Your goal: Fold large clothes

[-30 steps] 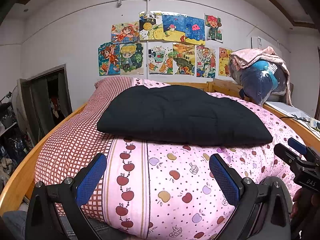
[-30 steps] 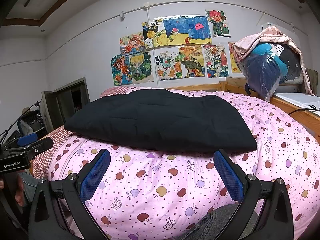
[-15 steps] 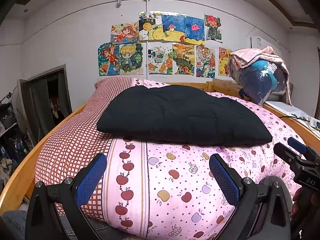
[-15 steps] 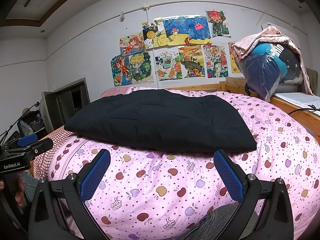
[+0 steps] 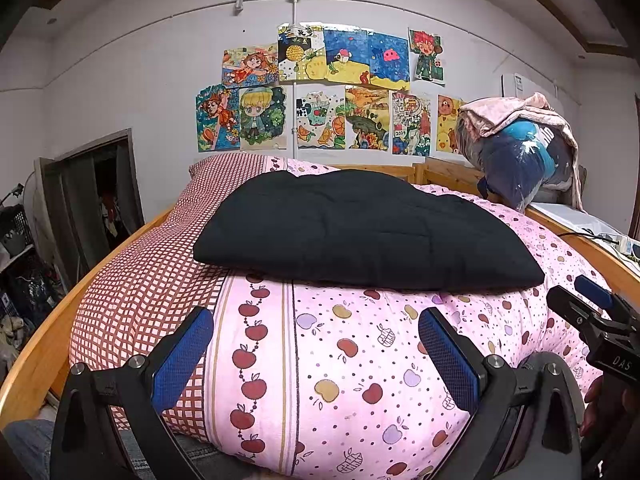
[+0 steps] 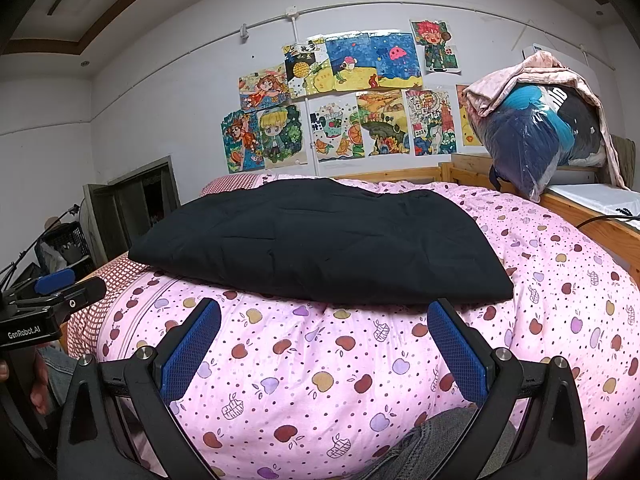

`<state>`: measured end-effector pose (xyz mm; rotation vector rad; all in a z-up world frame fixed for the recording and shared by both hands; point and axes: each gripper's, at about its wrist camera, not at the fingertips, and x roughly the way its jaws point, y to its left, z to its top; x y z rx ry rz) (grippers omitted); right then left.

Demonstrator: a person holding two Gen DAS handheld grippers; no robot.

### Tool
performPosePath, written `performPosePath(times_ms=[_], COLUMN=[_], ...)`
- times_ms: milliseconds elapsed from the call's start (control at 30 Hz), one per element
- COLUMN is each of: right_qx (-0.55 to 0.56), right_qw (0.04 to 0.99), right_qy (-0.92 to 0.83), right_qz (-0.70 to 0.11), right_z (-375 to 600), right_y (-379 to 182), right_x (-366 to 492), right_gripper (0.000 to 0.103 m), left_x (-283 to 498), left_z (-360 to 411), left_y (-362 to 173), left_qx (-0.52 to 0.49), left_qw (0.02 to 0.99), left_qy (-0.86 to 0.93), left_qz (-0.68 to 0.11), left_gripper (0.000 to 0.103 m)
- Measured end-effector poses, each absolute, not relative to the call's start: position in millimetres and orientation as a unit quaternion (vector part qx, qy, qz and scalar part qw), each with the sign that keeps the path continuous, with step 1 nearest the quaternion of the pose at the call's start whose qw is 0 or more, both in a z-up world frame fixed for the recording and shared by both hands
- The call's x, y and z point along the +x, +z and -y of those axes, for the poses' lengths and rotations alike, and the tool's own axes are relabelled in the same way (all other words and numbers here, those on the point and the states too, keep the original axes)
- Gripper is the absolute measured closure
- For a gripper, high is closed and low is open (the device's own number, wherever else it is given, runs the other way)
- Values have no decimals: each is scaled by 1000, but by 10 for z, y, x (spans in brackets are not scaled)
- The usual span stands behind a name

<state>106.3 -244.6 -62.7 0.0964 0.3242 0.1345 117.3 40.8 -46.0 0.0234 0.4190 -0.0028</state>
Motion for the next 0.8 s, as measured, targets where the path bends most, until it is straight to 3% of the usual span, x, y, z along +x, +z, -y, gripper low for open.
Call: performPosePath(times_ms=[800], right_qx=[50], right_qw=[983], right_qy=[67], right_qz=[-163], right_z=[2443], right_y=[-634], right_x=[1053], right_gripper=[2], left_x=[1163], left_z=[-391], left_y=[-460], left_qx=[11], left_qw=[978], left_qy=[-2], left_qz=[-208], left_gripper=[0])
